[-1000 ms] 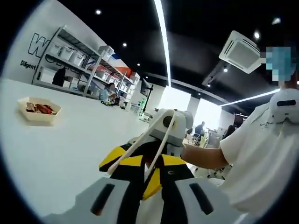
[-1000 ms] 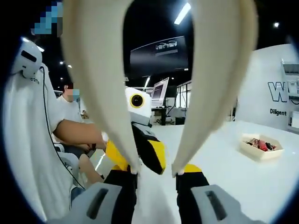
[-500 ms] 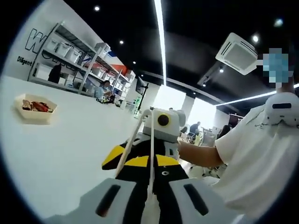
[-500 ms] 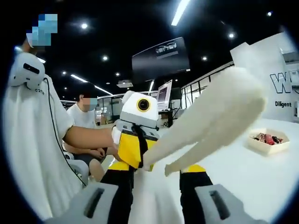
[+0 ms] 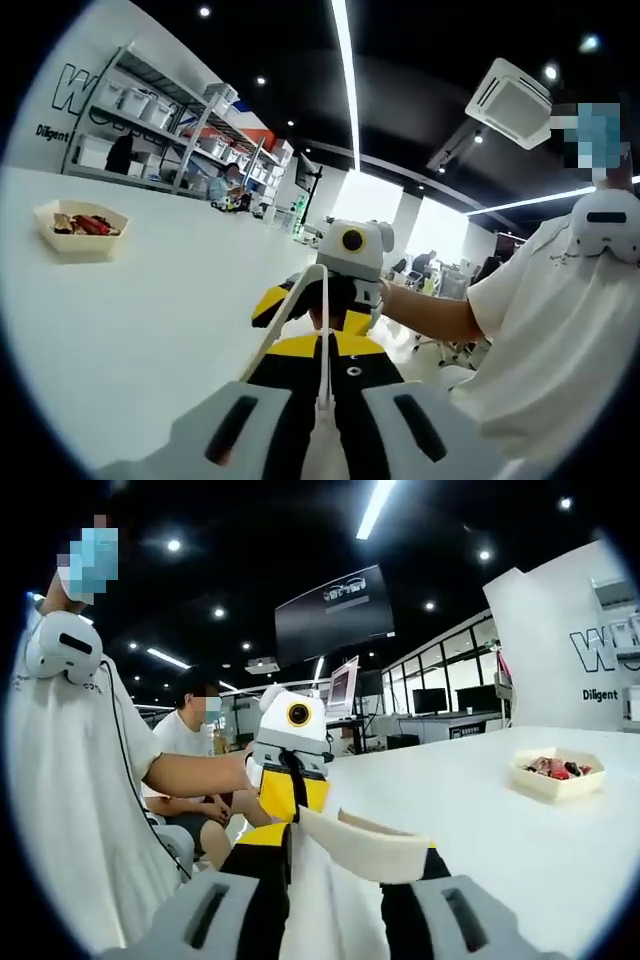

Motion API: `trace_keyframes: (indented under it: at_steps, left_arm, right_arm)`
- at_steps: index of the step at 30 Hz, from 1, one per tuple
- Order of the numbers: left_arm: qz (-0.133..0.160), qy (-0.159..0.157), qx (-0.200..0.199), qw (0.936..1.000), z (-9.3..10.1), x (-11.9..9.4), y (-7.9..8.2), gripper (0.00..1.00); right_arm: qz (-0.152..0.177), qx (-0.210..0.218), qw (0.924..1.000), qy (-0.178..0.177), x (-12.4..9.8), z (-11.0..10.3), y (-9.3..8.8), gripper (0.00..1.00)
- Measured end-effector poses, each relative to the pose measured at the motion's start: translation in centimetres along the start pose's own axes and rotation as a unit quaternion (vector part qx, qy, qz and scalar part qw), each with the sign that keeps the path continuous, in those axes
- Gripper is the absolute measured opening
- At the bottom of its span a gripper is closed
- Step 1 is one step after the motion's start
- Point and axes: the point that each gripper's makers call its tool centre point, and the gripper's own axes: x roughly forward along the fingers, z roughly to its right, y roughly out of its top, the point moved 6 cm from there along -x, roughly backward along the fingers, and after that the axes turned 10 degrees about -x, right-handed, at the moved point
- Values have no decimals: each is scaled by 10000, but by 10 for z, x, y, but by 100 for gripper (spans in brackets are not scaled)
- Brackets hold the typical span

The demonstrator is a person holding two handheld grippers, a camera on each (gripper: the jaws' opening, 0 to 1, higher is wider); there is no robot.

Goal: Place the target food into the container with the food tongs after gripping and lifting it, then release it inside without dropping or visibly crushing the food.

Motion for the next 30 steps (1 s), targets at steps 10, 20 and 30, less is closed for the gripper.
trace_keyframes:
  at_steps: [10, 20, 30]
  left_arm:
    - [-348, 120, 67, 9993, -8, -1, -11, 2]
    - [-655, 666, 412, 9948, -37, 1, -11, 3]
    - [-784, 550, 341, 9948, -50, 0, -12, 4]
  right_arm:
    - [148, 260, 9993, -214, -20, 8, 3, 21]
    - [-831, -97, 9959, -335, -21, 22, -21, 9]
    - [-1188, -371, 9908, -536, -19, 29, -32, 11]
